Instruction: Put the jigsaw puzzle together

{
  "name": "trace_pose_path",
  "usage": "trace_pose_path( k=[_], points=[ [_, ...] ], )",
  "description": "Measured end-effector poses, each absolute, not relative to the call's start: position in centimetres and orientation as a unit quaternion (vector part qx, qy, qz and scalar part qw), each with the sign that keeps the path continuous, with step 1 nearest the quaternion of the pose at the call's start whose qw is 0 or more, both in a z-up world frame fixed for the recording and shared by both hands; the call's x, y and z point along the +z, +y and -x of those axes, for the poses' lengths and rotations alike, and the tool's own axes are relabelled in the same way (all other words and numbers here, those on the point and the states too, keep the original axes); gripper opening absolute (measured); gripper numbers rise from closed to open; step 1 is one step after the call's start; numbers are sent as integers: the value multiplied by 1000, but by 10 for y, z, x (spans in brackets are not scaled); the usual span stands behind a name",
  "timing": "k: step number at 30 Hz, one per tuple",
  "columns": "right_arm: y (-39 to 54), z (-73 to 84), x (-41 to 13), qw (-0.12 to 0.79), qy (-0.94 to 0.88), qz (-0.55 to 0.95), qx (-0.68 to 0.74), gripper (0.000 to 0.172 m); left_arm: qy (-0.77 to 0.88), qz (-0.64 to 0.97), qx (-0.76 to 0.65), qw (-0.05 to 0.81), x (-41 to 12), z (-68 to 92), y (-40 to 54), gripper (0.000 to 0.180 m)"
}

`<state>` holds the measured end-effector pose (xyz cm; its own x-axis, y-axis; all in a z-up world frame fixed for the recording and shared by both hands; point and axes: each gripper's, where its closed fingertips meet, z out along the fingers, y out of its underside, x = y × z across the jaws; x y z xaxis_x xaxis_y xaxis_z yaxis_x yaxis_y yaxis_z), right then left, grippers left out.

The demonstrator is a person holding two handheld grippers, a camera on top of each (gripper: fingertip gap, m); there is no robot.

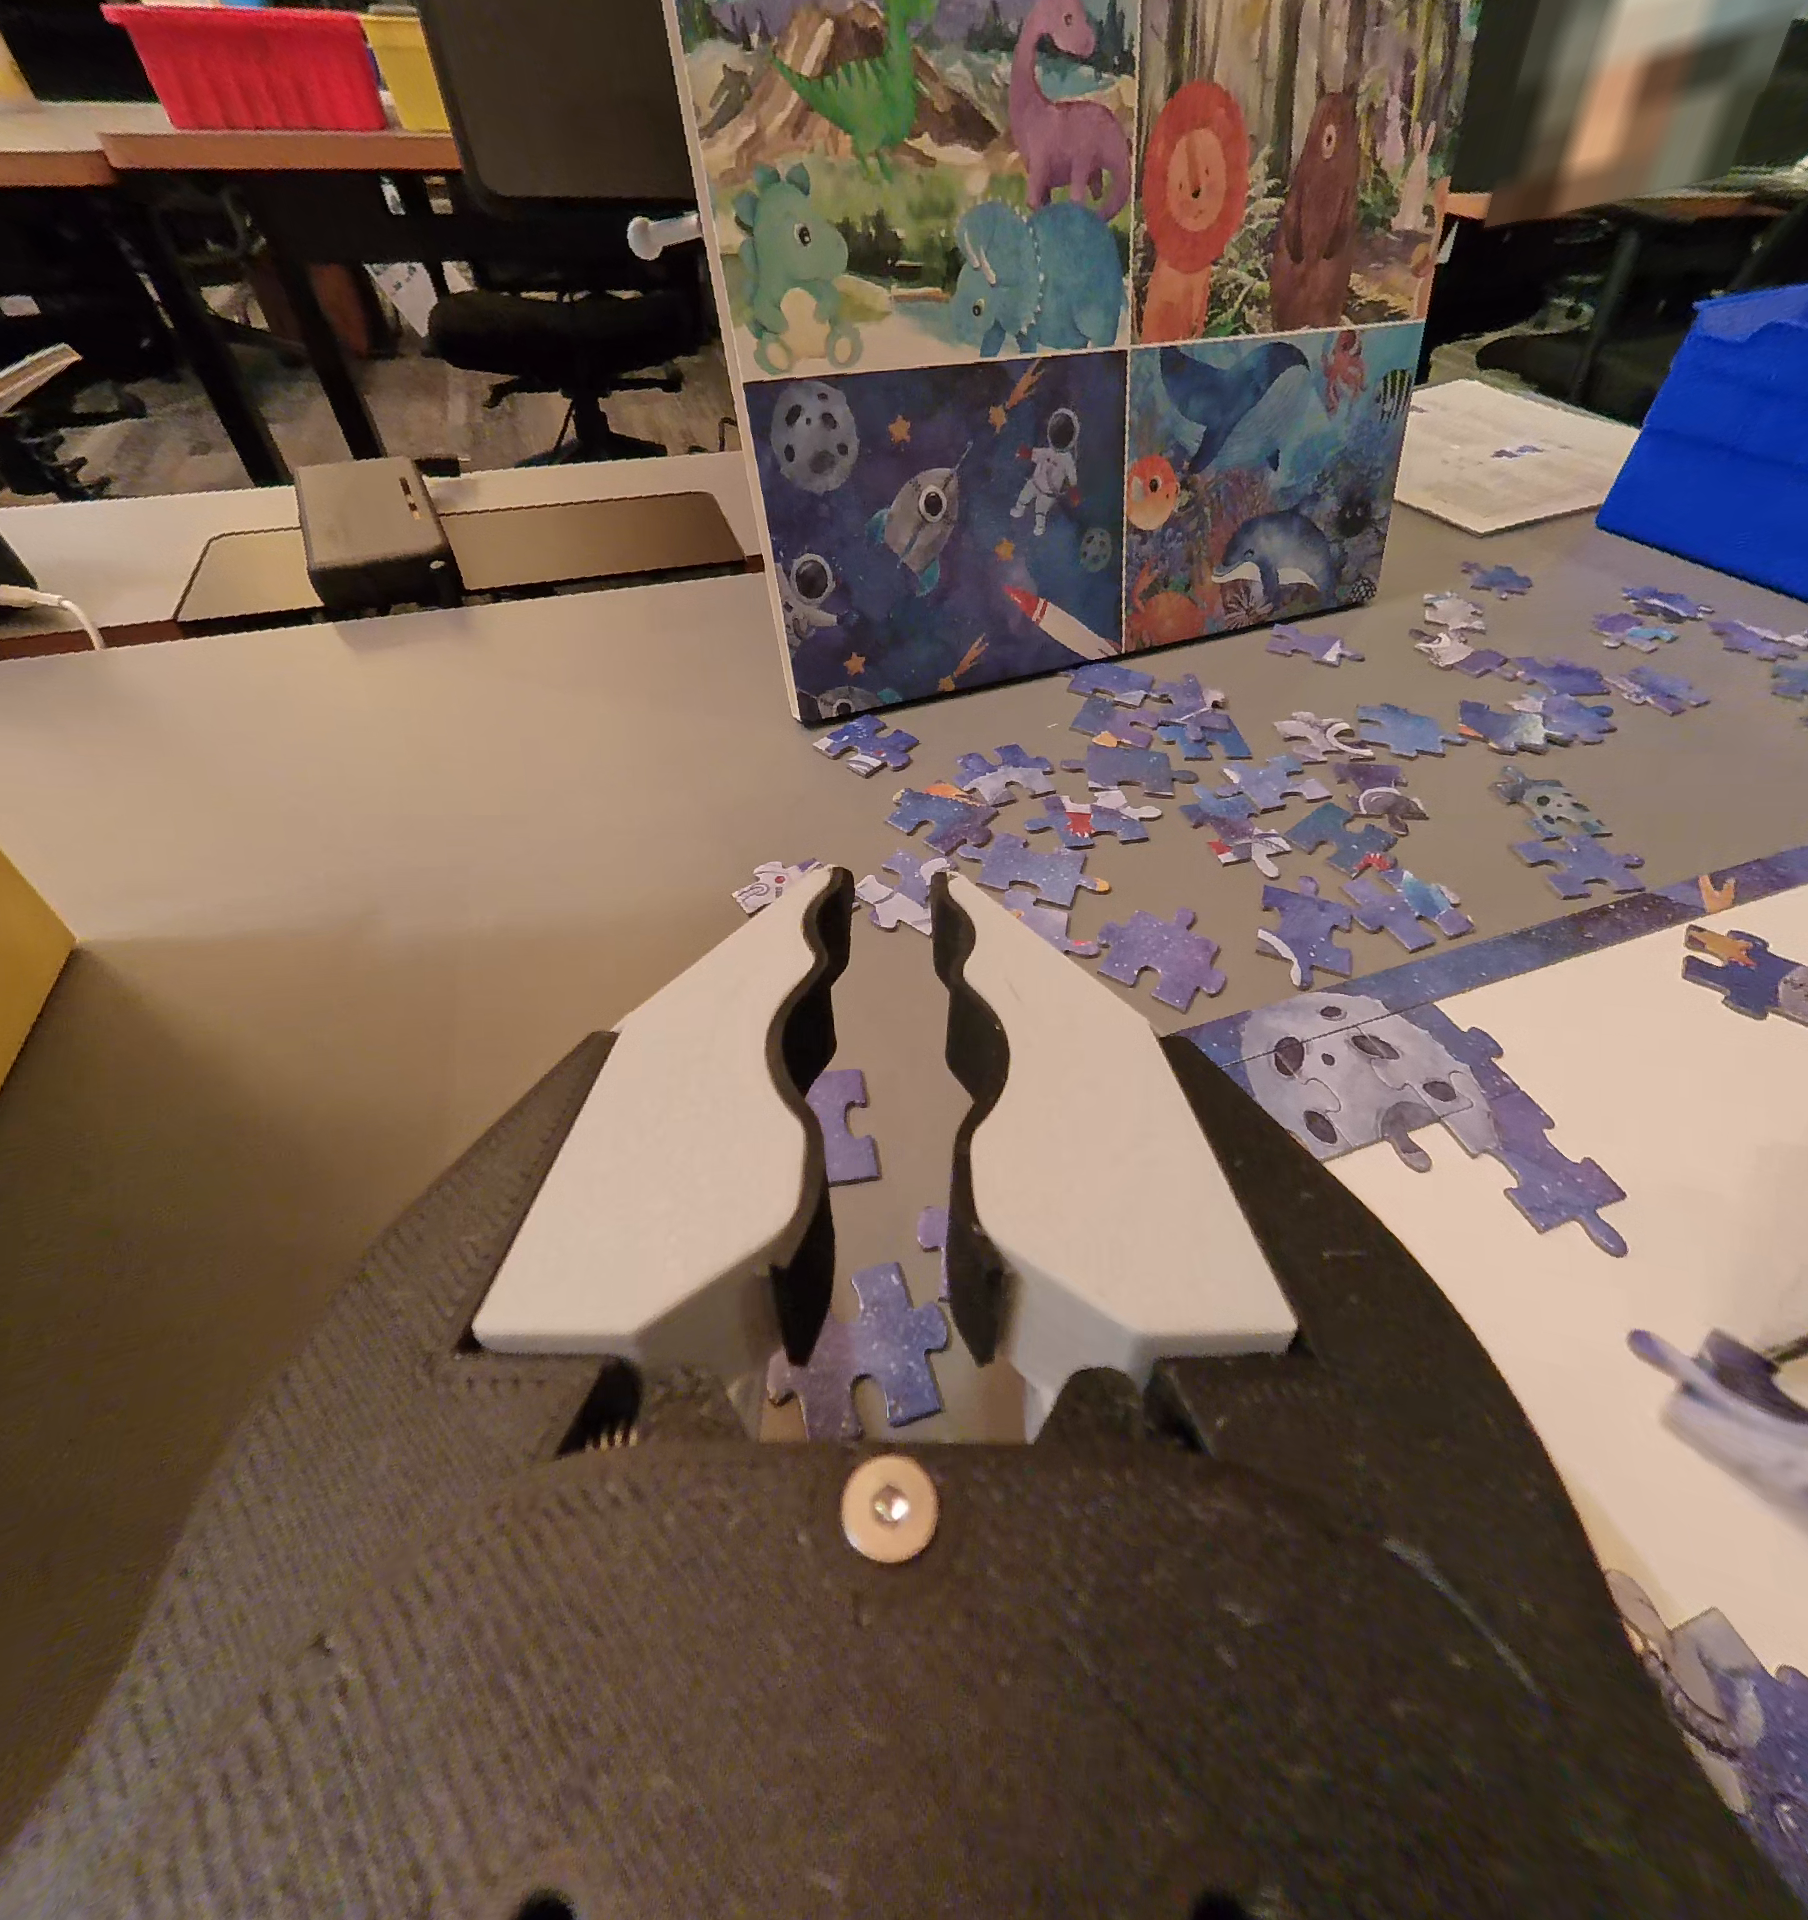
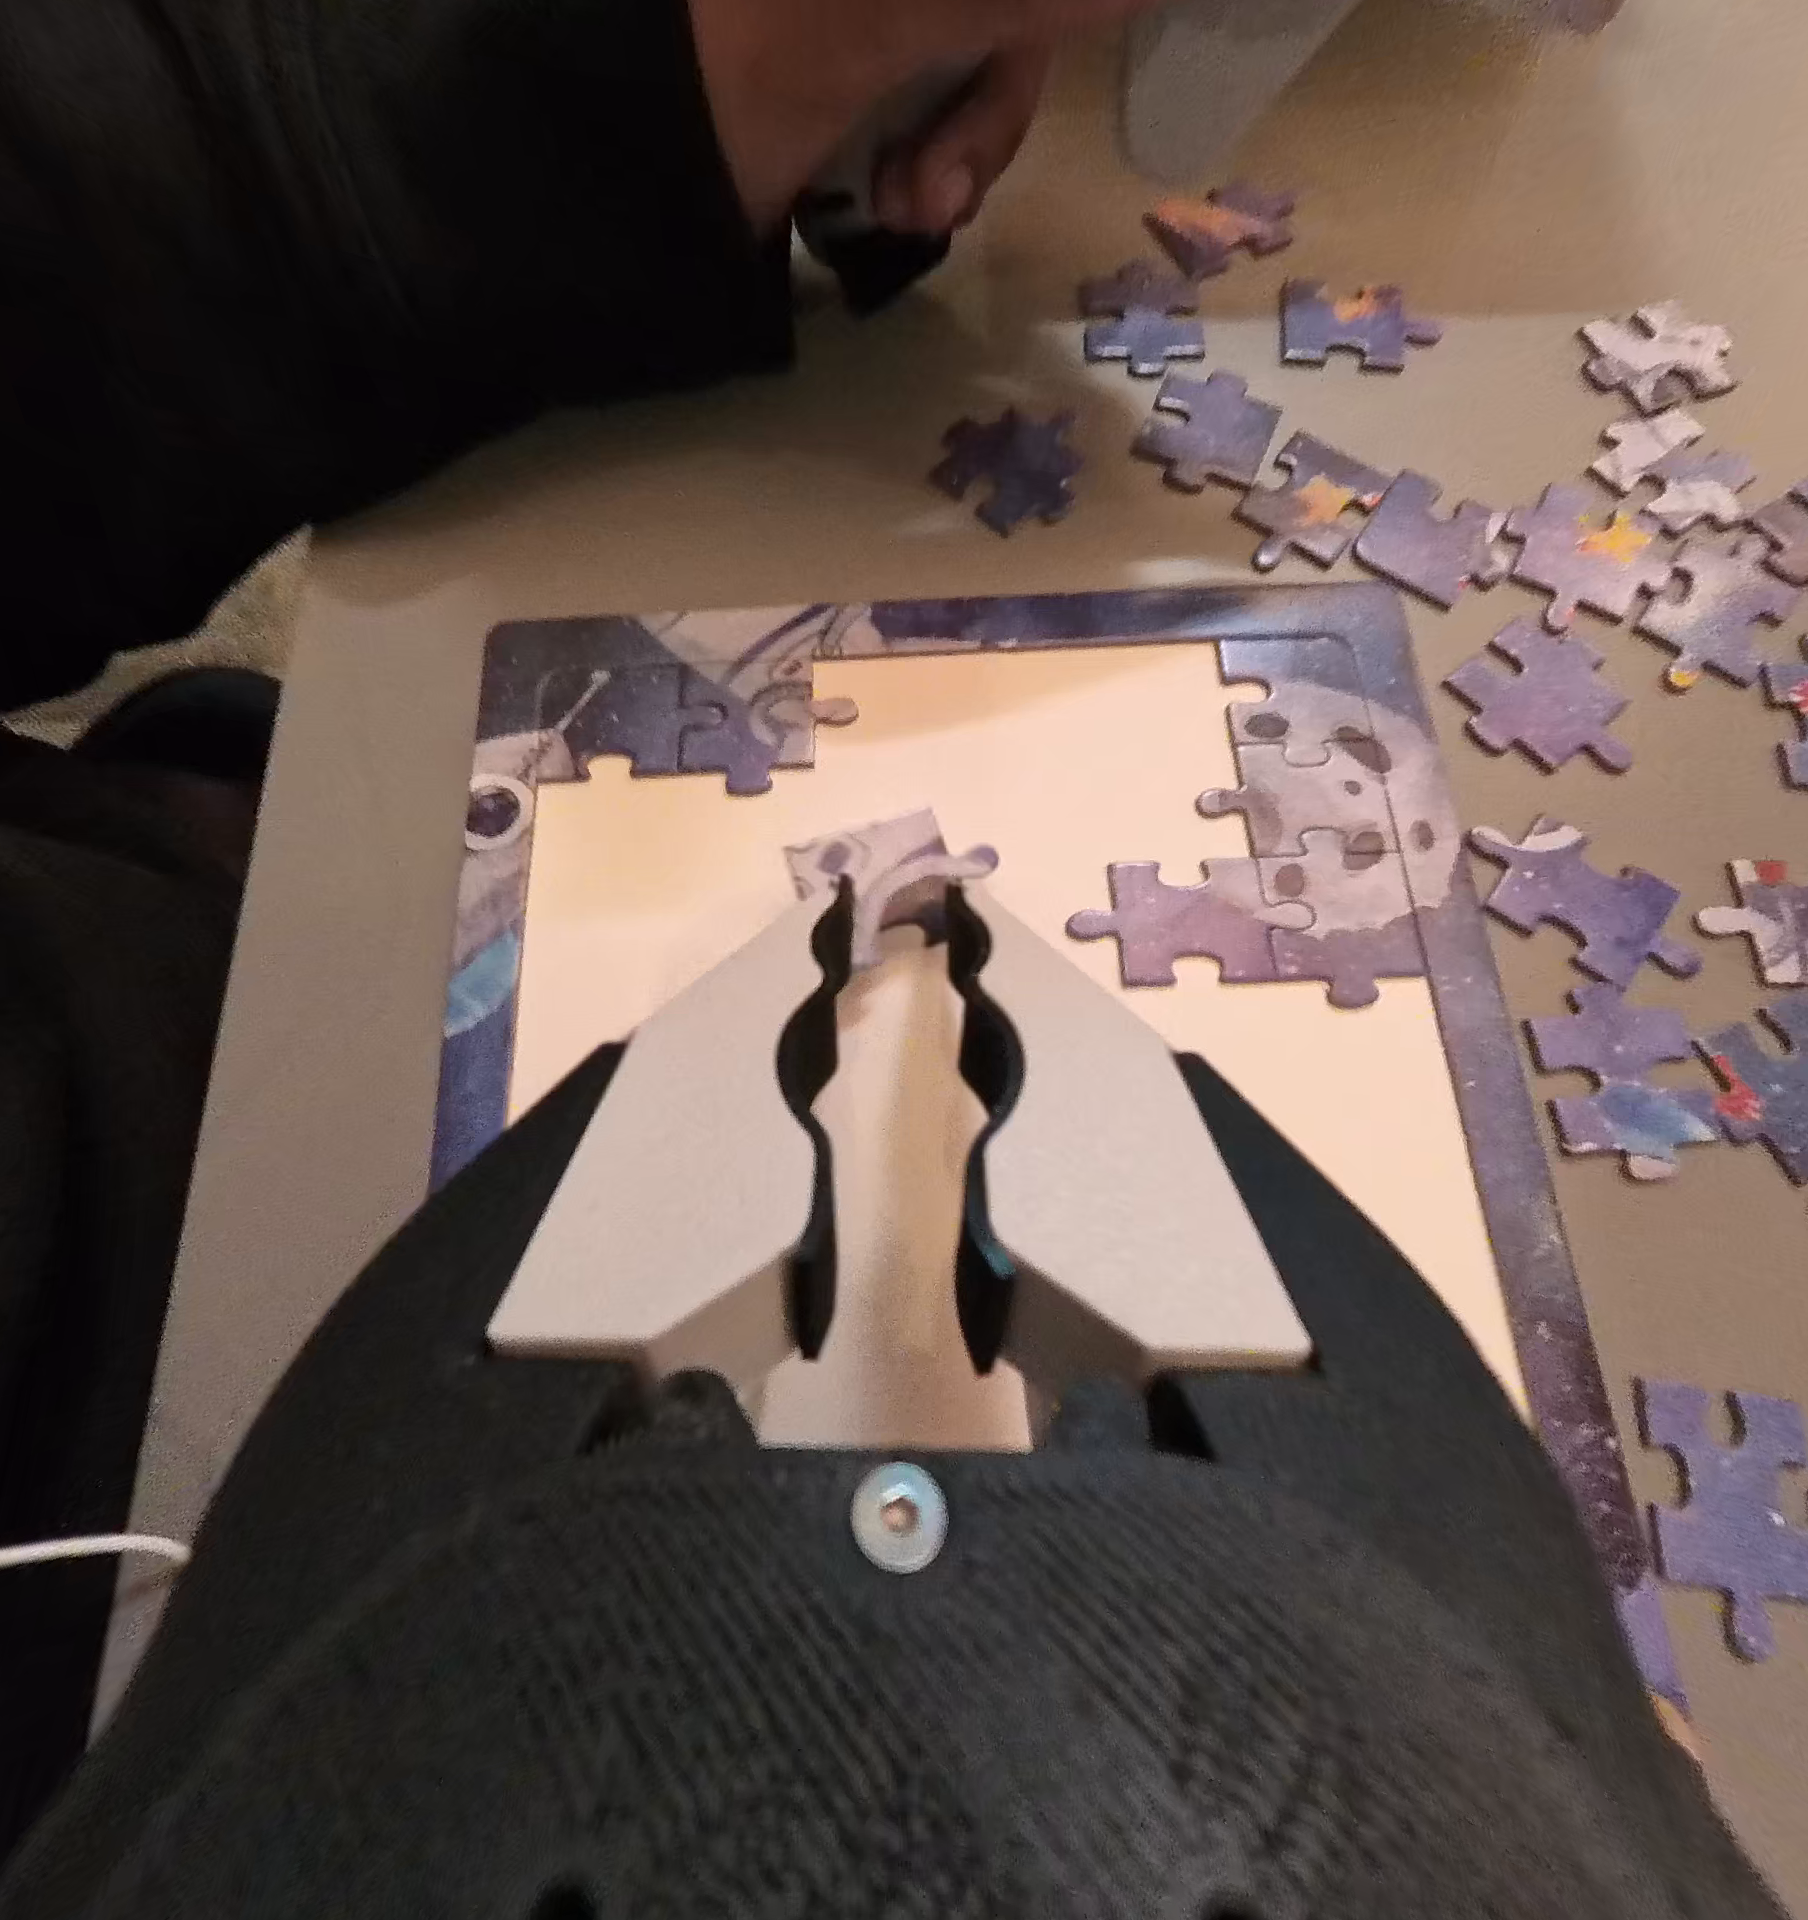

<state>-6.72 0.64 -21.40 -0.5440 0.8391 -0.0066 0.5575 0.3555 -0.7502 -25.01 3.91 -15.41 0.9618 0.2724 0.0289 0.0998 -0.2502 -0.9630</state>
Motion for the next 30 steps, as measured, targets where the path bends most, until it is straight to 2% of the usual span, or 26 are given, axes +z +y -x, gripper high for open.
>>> trace_pose_path(
  k=[4, 13, 19, 22, 28, 30],
  points=[
    [7, 65, -213, 178, -800, 431, 377, 34, -117, 788, 73, 600, -154, 250, 39, 13],
    [7, 61, -217, 153, -807, 419, 386, 41, -115, 790, 73, 598, -155, 249, 40, 13],
    [-1, 62, -226, 153, -818, 409, 374, 53, -114, 791, 73, 597, -155, 249, 40, 13],
    [0, 58, -226, 144, -823, 404, 371, 51, -113, 791, 73, 597, -155, 249, 40, 13],
    [-1, 46, -225, 115, -834, 389, 373, 31, -113, 791, 72, 597, -155, 249, 40, 13],
    [0, 48, -224, 123, -832, 392, 374, 32, -112, 791, 72, 597, -155, 248, 40, 13]
  ],
)
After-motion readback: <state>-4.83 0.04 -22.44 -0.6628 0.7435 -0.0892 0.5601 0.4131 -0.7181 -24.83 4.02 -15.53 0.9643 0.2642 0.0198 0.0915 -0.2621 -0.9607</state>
